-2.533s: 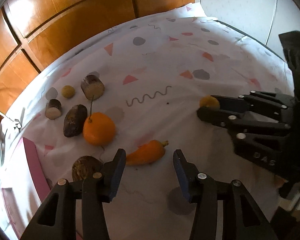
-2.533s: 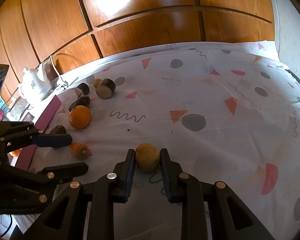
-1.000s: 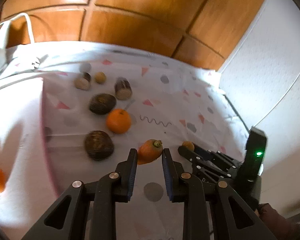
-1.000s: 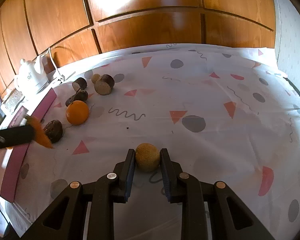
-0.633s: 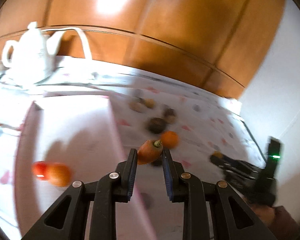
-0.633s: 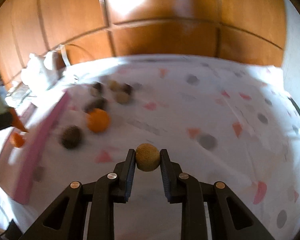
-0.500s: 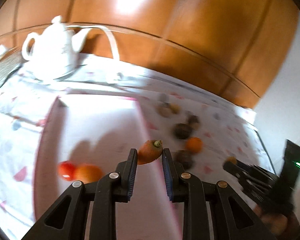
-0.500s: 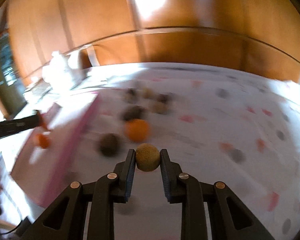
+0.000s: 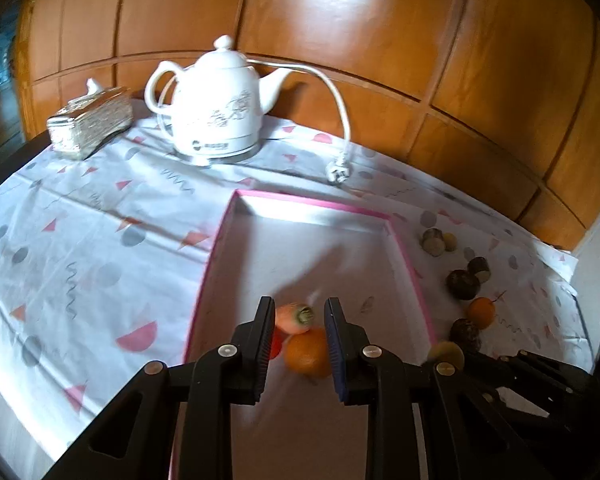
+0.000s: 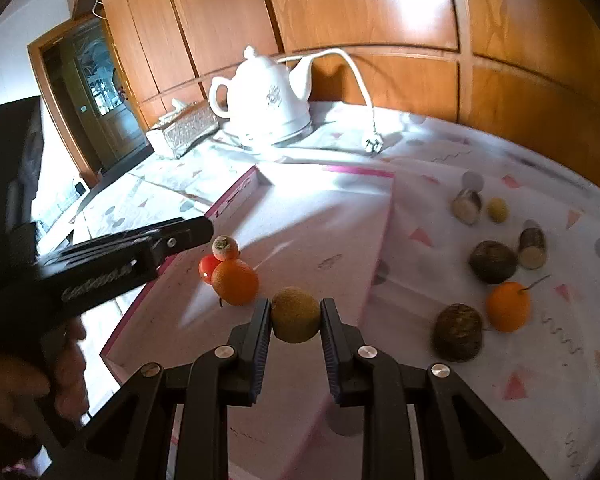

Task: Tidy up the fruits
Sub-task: 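Lower the carrot into the tray with the left gripper while the right gripper releases the yellow fruit there, then move the left gripper to a dark brown fruit while the right gripper approaches the stemmed orange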

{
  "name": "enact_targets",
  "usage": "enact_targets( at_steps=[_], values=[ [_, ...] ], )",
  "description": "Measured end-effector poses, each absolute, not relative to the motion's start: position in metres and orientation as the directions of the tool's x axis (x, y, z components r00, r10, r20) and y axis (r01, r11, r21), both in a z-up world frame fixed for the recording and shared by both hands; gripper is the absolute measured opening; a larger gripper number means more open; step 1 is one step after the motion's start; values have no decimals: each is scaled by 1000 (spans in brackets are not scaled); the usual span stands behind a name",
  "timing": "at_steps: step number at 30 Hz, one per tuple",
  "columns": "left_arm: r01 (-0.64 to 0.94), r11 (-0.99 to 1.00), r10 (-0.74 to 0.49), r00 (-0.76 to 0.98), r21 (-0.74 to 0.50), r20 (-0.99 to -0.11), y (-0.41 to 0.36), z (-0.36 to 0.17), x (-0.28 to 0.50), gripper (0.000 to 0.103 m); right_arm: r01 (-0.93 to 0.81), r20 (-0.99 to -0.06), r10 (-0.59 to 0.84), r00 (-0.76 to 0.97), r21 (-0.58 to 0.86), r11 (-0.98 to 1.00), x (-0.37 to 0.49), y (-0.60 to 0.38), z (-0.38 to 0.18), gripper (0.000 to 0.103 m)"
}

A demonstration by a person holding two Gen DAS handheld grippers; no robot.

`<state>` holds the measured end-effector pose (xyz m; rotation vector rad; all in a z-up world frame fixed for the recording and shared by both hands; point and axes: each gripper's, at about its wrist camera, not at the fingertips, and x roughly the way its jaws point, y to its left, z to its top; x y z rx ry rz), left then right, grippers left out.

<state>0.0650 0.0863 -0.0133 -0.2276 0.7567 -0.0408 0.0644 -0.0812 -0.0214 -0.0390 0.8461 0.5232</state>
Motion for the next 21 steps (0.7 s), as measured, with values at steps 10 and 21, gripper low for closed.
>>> enact_targets(
  at_steps=[10,21],
  values=[
    [-74,976,-88,730,-206,-678,90,-16,51,31,-427,-726,407,554,172,888,69,-72,-23,36],
    [-42,980,-103,728,-194,-678,77,-14,44,32,-290,-689,347,636,203,935,59,-122,-14,36]
  ],
)
